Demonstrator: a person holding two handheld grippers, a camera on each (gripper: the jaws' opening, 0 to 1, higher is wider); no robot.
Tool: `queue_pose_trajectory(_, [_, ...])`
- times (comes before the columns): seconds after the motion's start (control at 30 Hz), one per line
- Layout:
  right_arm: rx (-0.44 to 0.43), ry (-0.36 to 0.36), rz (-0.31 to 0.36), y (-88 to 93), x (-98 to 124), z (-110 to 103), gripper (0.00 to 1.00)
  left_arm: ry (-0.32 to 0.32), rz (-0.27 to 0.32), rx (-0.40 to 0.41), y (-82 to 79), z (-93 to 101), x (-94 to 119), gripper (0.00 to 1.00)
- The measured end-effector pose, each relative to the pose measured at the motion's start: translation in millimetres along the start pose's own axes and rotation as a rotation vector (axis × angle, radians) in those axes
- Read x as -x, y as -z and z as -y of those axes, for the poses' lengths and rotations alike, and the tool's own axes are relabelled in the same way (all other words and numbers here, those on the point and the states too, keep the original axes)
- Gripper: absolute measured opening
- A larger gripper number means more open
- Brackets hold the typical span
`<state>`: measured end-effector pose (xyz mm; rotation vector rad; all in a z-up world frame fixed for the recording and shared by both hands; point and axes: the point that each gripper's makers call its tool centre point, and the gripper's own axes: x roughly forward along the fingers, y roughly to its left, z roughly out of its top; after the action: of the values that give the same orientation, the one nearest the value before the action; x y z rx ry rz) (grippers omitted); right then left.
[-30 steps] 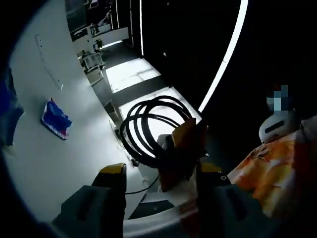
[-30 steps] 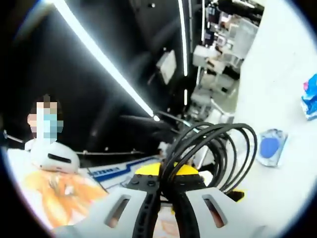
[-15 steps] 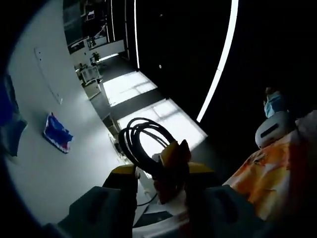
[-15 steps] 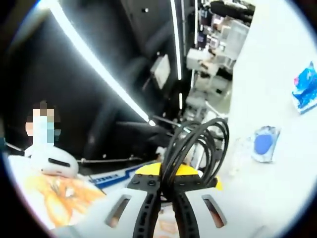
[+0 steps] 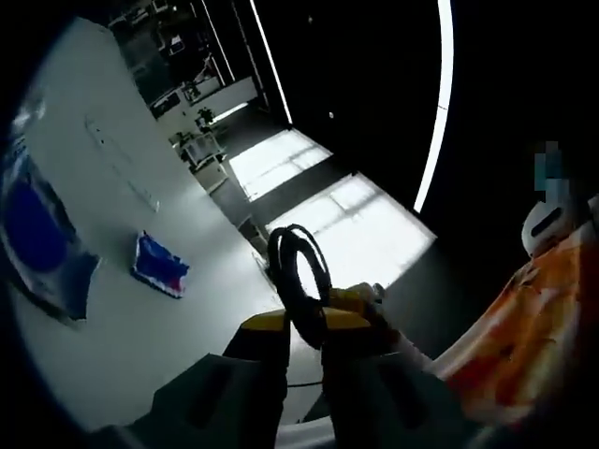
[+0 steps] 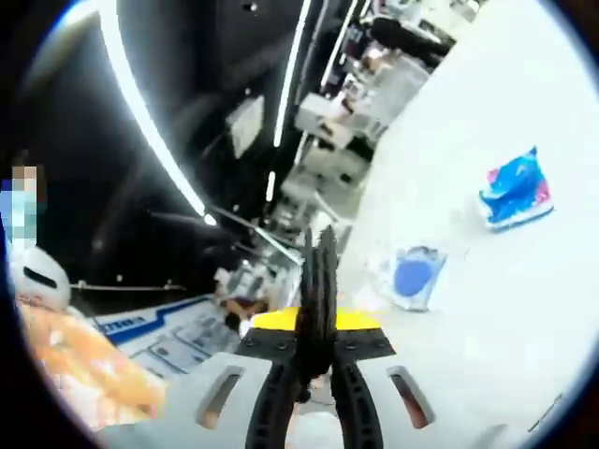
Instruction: Arrange the tabletop items into an orderly group along one side of the table until the central work area is clear of visible clutter.
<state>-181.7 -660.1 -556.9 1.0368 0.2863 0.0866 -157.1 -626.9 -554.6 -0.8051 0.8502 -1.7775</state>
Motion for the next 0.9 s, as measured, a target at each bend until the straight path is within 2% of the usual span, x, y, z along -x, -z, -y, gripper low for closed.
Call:
queue_pose_trajectory(0.03, [0.02, 0.027, -0.013, 2.5, 0, 5, 0.1, -0.022, -0.014, -0.02, 0.2, -4.4, -1, 0.07])
queue_pose_trajectory(0.1, [0.054, 0.124, -0.043, 8.8, 0, 22, 0.1, -0.038, -0.03, -0.038, -0.5, -8.3, -3, 0.05])
queue_pose_trajectory(0.13, [0.069, 0.188, -0.058, 13.0, 1, 33, 0.11, -0.046, -0.054, -0.055, 2.5, -10.3, -4, 0.05])
queue_pose_trajectory(0.17, [0.065, 0.222, -0.055, 14.2, 2, 39, 0.11, -0.067, -0.089, -0.073, 7.3, -14.4, -6, 0.05])
queue_pose_trajectory(0.2, [0.062, 0.237, -0.044, 14.4, 2, 43, 0.11, -0.096, -0.124, -0.09, 11.9, -20.7, -8, 0.05])
queue_pose_trajectory(0.33, [0.023, 0.286, -0.014, 10.0, 8, 55, 0.11, -0.103, -0.144, -0.057, 14.4, -27.5, -20, 0.05])
queue_pose_trajectory(0.43, [0.043, 0.361, -0.042, 10.8, 12, 70, 0.11, -0.128, -0.186, -0.064, 22.4, -35.1, -27, 0.05])
queue_pose_trajectory(0.53, [0.057, 0.39, -0.057, 10.9, 14, 81, 0.11, -0.174, -0.219, -0.015, 31.3, -49.5, -31, 0.05])
queue_pose_trajectory(0.6, [0.049, 0.408, -0.064, 11.6, 15, 90, 0.12, -0.174, -0.219, -0.017, 33.1, -53.4, -34, 0.05])
queue_pose_trajectory(0.67, [0.047, 0.425, -0.078, 12.7, 15, 97, 0.12, -0.199, -0.245, -0.004, 38.3, -61.0, -36, 0.05])
queue_pose_trajectory(0.77, [0.056, 0.448, -0.097, 12.0, 15, 108, 0.11, -0.237, -0.309, -0.02, 45.4, -72.9, -40, 0.05])
queue_pose_trajectory(0.9, [0.049, 0.464, -0.097, 5.2, 13, 124, 0.11, -0.257, -0.339, -0.041, 43.2, -82.3, -48, 0.05])
